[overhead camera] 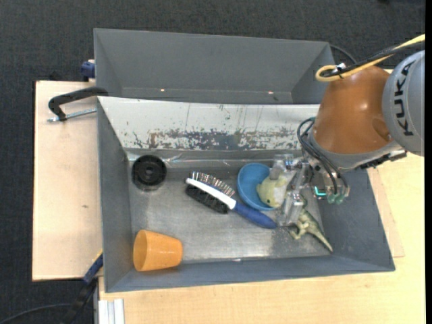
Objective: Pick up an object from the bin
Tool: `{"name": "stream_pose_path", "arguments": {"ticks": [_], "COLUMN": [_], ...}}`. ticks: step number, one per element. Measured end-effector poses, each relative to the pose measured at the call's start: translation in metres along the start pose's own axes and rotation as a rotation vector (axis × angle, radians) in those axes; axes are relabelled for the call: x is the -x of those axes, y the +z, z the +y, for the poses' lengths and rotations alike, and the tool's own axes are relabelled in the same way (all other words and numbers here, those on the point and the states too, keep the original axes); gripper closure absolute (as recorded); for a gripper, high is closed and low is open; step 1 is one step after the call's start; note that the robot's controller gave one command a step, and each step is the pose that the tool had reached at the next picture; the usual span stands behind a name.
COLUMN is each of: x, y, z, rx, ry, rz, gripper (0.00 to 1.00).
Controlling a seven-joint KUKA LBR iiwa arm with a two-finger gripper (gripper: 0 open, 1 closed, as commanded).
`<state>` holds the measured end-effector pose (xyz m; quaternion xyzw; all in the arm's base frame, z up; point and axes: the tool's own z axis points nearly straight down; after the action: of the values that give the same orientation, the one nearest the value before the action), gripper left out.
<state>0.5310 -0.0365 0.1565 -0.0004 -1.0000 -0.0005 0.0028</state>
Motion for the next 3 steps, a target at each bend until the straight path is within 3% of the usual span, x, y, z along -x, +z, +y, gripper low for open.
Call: {"name": "stream_pose_path", "arguments": {"ticks": [1,2,3], "x": [-0.005,-0.004,0.011], "y": [0.086,0.083,-0.036], "z": [-0.022,-0.022,-0.022], "rx": [-0.004,-0.004,-0.003], "ry": [-0.116,-0.118,-0.100], "rz": [-0.014,-0.015,-0.021], "gripper": [0.00,1.00,1.00]}}
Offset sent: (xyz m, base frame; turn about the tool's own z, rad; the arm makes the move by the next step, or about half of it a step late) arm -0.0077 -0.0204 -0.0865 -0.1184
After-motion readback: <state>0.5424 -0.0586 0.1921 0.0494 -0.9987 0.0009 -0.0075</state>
